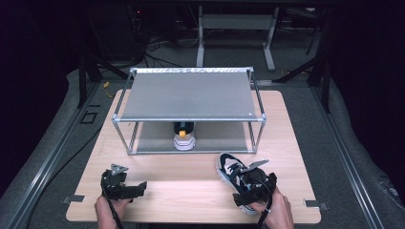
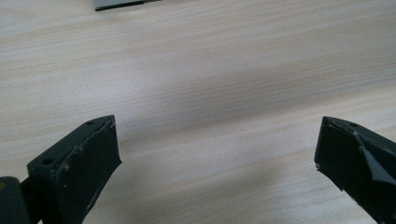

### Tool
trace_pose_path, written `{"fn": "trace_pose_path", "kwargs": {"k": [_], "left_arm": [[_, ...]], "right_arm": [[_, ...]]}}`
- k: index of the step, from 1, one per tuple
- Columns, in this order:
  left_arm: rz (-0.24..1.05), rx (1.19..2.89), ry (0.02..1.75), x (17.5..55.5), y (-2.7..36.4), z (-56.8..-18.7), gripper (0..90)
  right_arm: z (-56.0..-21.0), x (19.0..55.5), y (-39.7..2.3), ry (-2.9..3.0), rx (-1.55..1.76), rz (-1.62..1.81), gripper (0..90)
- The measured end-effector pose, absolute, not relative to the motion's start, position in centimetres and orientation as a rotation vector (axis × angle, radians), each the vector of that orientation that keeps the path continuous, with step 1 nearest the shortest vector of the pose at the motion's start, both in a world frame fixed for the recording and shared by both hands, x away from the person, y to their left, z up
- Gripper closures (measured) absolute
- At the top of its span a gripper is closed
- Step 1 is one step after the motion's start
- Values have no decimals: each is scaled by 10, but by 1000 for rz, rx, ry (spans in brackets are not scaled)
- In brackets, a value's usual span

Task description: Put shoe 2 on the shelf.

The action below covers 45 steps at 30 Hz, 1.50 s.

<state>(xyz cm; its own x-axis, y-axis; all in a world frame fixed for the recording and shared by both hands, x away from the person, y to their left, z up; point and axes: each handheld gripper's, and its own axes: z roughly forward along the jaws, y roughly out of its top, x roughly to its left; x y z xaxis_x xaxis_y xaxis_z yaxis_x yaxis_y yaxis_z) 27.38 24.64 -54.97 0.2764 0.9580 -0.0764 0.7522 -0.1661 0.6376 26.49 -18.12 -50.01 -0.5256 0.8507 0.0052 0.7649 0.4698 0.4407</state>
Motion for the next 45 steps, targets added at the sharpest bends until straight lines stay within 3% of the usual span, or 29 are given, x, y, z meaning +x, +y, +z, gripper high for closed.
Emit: {"fn": "trace_pose_path", "kwargs": {"k": [6,17,34,45], "left_arm": [[462,1978,1539,274,245,-553,0],[459,1979,1538,273,246,-554,0],[479,1971,1527,271,247,-546,0],[488,1959,1525,269,249,-542,0]], "right_arm": [[-510,268,-184,2455,1431,578,149],[-513,264,-189,2436,1440,673,227],[-495,253,-191,2380,1340,738,248],[-476,268,-180,2352,1287,757,245]]}}
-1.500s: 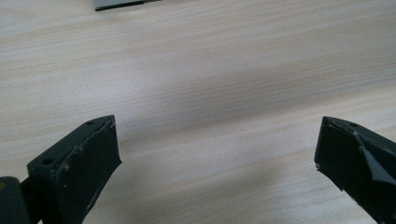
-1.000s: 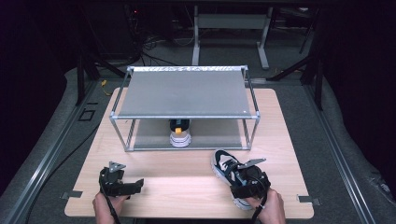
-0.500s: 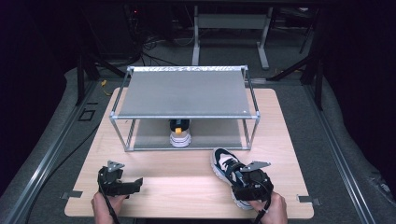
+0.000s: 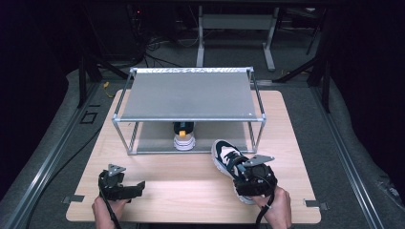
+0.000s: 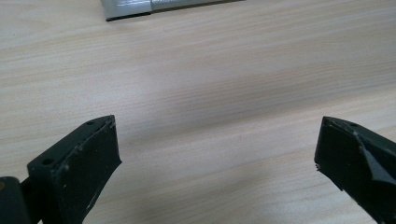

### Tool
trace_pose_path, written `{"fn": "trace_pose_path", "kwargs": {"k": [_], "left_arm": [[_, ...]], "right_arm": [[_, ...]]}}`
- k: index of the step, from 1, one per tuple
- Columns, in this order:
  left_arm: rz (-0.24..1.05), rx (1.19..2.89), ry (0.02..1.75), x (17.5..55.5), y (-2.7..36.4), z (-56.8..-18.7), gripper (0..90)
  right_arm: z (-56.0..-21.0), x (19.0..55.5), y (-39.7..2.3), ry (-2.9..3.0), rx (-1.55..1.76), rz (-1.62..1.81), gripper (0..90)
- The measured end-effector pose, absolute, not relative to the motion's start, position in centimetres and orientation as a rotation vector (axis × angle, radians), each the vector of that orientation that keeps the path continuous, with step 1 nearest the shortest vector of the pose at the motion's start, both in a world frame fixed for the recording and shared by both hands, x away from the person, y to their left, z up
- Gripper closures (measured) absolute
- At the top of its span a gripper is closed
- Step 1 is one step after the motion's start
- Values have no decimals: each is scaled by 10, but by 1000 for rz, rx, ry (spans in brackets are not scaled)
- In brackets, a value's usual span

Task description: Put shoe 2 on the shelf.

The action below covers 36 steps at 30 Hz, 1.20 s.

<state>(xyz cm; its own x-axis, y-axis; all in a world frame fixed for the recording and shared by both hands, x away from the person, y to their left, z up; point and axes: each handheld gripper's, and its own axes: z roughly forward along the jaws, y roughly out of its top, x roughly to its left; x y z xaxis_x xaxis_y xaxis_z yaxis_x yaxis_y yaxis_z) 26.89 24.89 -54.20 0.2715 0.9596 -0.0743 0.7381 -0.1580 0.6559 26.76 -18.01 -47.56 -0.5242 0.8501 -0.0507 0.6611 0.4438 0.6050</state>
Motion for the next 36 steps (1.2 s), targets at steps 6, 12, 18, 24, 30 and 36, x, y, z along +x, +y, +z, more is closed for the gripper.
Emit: {"fn": "trace_pose_path", "kwargs": {"k": [6,12,18,24,30,36], "left_arm": [[493,1953,1518,269,249,-541,0],[496,1950,1514,269,249,-541,0],[487,1952,1513,268,249,-542,0],[488,1944,1517,267,250,-542,0],[490,1932,1524,266,253,-542,0],[488,1932,1528,265,255,-544,0]], "right_arm": [[-468,283,-172,2340,1274,764,243],[-469,304,-161,2332,1291,743,242],[-476,324,-148,2315,1313,706,241],[-483,345,-132,2309,1360,688,239],[-492,366,-117,2260,1437,679,235],[-510,388,-109,2172,1524,673,211]]}}
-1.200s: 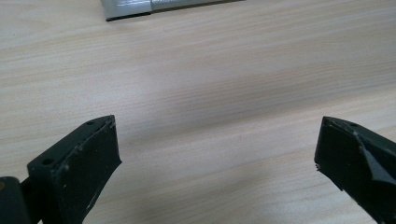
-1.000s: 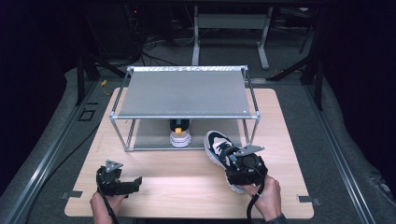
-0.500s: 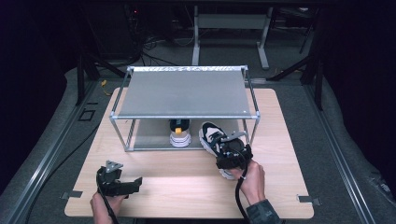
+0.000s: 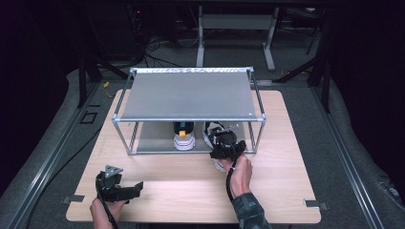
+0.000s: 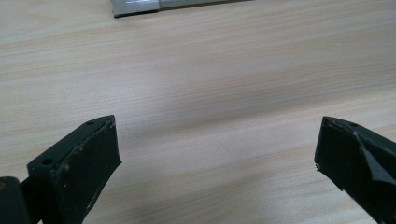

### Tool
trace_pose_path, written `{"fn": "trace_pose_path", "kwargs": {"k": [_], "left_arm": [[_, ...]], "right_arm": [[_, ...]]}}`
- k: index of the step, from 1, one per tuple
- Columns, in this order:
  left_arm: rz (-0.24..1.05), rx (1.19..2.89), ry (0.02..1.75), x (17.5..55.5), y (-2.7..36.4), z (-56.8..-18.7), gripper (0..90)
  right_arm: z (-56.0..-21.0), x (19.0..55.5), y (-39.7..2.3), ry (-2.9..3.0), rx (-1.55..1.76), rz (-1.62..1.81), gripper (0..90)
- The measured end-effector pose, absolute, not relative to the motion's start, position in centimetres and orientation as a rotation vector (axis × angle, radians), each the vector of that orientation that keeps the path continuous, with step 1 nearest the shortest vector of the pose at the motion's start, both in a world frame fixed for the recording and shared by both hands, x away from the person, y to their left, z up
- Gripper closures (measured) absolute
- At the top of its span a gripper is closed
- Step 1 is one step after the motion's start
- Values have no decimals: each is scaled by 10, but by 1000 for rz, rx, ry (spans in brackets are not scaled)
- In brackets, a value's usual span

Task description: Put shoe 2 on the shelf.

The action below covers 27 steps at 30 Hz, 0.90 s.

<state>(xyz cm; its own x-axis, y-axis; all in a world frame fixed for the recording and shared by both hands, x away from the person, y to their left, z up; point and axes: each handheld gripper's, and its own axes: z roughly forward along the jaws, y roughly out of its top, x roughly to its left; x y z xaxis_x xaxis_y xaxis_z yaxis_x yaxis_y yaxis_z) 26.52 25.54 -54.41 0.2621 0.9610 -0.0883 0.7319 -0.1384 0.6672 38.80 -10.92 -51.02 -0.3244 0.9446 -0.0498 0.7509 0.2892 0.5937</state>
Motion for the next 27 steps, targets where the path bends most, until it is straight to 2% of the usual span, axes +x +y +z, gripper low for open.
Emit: {"fn": "trace_pose_path", "kwargs": {"k": [2,4,7,11,25,27], "left_arm": [[487,1930,1527,266,255,-544,0],[486,1926,1527,265,255,-544,0],[487,1928,1528,265,255,-544,0],[489,1924,1528,263,256,-544,0],[472,1939,1519,265,251,-548,0],[472,1930,1524,264,252,-548,0]], "right_arm": [[-511,392,-107,2174,1536,702,200],[-510,392,-106,2180,1519,719,140],[-505,386,-114,2172,1506,815,103],[-501,375,-125,2203,1483,868,99],[-486,331,-159,2243,1354,1071,280],[-486,328,-162,2221,1357,1060,339]]}}
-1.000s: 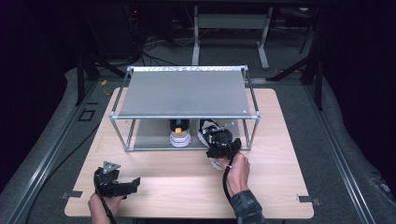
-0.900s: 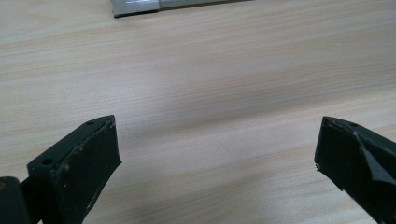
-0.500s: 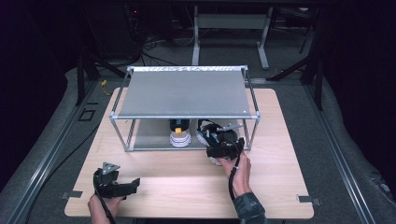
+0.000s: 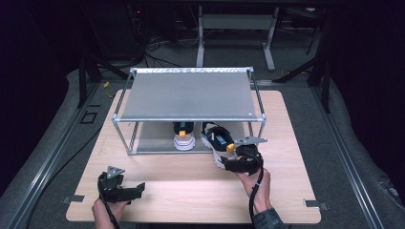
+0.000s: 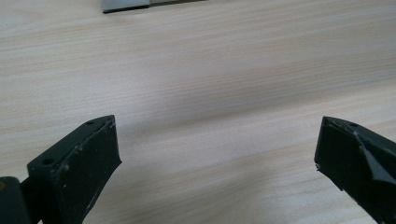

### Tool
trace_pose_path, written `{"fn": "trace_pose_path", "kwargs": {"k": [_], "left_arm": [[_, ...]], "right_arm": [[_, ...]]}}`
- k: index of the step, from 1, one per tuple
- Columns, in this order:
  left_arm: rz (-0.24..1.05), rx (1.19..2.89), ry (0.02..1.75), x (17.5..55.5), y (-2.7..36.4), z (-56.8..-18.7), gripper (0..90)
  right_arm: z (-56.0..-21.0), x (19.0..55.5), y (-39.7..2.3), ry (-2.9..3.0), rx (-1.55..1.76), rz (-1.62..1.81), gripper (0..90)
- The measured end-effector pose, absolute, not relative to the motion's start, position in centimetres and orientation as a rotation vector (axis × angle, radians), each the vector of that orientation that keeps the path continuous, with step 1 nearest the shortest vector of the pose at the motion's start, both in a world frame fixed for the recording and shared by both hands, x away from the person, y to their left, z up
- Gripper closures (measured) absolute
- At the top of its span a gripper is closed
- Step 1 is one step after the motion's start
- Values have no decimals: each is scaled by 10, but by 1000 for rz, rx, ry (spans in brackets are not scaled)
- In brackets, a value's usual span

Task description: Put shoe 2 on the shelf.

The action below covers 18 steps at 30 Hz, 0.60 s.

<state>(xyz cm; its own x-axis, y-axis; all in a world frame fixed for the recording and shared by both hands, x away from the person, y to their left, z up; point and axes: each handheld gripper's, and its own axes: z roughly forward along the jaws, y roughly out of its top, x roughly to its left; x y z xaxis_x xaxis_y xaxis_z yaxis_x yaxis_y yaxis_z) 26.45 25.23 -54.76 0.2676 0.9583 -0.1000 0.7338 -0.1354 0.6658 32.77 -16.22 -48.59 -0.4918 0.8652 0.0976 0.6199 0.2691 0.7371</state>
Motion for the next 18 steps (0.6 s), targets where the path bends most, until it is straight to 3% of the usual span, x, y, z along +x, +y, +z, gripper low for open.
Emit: {"fn": "trace_pose_path", "kwargs": {"k": [6,18], "left_arm": [[471,1926,1532,263,256,-549,0],[465,1925,1520,265,254,-546,0]], "right_arm": [[-485,315,-171,2192,1321,1089,490],[-494,332,-156,2250,1298,1039,666]]}}
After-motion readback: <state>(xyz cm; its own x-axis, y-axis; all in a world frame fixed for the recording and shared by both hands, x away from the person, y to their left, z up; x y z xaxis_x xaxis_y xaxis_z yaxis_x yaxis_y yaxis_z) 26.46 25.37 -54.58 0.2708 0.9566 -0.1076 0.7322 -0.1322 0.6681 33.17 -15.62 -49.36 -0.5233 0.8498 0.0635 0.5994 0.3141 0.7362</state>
